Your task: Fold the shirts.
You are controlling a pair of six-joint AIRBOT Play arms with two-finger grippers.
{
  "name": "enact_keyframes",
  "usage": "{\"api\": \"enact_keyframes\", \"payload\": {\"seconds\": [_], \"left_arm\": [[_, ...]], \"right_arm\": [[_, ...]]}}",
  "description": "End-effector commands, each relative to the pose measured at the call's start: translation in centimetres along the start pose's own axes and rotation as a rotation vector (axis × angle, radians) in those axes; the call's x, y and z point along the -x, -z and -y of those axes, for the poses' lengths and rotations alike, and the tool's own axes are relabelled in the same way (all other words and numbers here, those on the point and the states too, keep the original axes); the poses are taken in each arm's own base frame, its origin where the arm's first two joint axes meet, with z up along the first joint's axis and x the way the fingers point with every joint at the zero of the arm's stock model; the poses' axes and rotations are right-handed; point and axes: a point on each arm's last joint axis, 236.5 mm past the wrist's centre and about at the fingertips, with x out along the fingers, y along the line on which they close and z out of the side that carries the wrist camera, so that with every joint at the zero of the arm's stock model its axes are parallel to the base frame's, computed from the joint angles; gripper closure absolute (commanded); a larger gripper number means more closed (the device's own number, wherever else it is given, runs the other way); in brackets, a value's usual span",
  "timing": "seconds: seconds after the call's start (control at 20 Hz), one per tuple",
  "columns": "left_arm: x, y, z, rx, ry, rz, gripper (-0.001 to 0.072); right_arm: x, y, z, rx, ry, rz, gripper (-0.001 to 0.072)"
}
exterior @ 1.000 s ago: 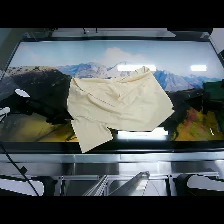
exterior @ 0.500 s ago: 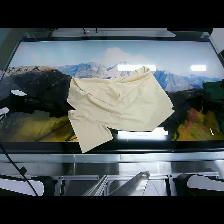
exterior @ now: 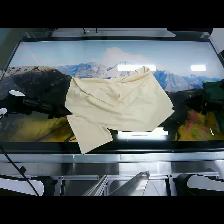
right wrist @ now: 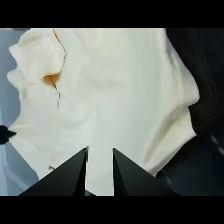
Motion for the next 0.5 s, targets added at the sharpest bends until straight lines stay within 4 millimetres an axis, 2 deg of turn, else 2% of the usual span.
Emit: {"api": "enact_keyframes", "payload": {"seconds": [0.0,0.25,0.35,0.45], "left_arm": [[3.3,-1.8,-2.0,0.059,0.003,0.119,0.0696],[8.7,-2.9,-3.0,0.085,-0.010,0.274,0.0693],[9.5,-2.9,-3.0,0.081,-0.015,0.295,0.0687],[9.6,-2.8,-3.0,0.081,-0.013,0.292,0.0687]], "right_arm": [[-0.5,2.1,1.0,-0.036,0.022,-0.062,0.0513],[-3.5,8.4,2.5,-0.200,0.005,-0.158,0.0512],[-5.5,11.9,2.4,-0.263,0.006,-0.234,0.0513],[-7.7,15.0,2.7,-0.280,0.051,-0.297,0.0512]]}}
